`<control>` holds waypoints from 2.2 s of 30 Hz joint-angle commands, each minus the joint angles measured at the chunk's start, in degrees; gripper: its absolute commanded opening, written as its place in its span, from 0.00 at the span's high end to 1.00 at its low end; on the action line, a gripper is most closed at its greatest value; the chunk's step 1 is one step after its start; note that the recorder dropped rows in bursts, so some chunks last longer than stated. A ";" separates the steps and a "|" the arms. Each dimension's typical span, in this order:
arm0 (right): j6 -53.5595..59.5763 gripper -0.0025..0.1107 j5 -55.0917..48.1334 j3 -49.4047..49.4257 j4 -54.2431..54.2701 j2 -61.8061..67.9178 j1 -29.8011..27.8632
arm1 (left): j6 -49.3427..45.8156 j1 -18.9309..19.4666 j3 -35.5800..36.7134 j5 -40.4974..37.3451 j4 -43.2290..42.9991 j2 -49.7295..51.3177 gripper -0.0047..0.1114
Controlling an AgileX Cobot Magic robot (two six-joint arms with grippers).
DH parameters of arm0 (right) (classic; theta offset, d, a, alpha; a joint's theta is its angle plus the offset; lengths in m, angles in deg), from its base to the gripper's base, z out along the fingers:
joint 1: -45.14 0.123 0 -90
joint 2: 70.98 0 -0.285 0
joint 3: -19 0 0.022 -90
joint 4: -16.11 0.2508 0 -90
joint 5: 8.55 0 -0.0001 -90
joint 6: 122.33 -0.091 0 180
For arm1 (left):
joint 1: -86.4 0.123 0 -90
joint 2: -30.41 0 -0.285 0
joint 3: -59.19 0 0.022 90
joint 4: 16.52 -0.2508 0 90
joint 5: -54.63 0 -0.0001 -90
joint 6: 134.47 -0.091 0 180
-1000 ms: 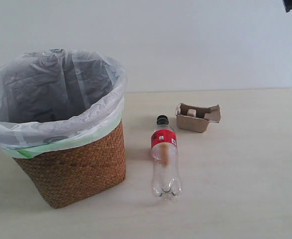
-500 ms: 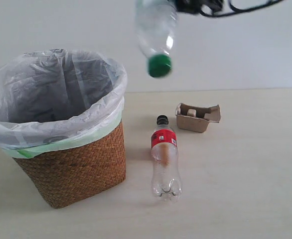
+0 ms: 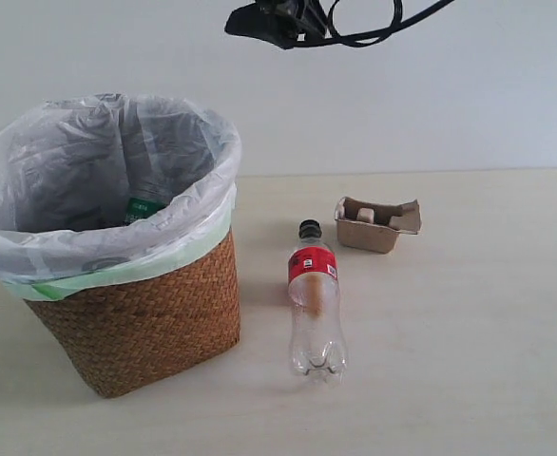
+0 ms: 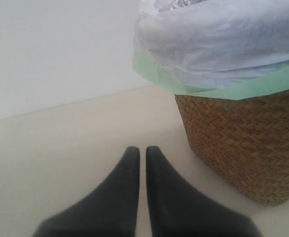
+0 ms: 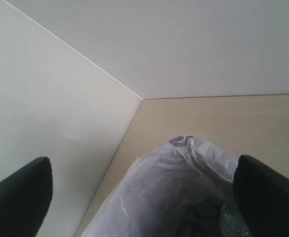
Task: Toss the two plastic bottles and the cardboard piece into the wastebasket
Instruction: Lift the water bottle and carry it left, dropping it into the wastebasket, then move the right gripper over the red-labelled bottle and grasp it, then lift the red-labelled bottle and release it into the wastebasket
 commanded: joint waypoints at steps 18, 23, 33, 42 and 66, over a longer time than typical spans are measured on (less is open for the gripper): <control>-38.83 0.33 -33.81 -0.62 -60.75 0.06 -2.94 | 0.54 0.27 0.22 0.20 0.49 -0.18 0.93; -36.06 0.33 -38.47 0.24 -62.38 2.42 -2.94 | 0.54 0.27 0.22 0.20 0.49 -0.18 0.93; -33.12 0.33 -30.71 10.18 -54.58 5.94 -2.57 | 0.54 0.27 0.22 0.31 0.49 -0.18 0.93; -30.89 0.28 -21.46 12.21 -51.94 12.32 0.11 | 0.54 0.27 0.22 0.20 0.49 -0.18 0.93; -35.74 0.98 -25.22 10.41 -67.57 4.14 -0.01 | 0.54 0.27 0.22 0.20 0.49 -0.18 0.93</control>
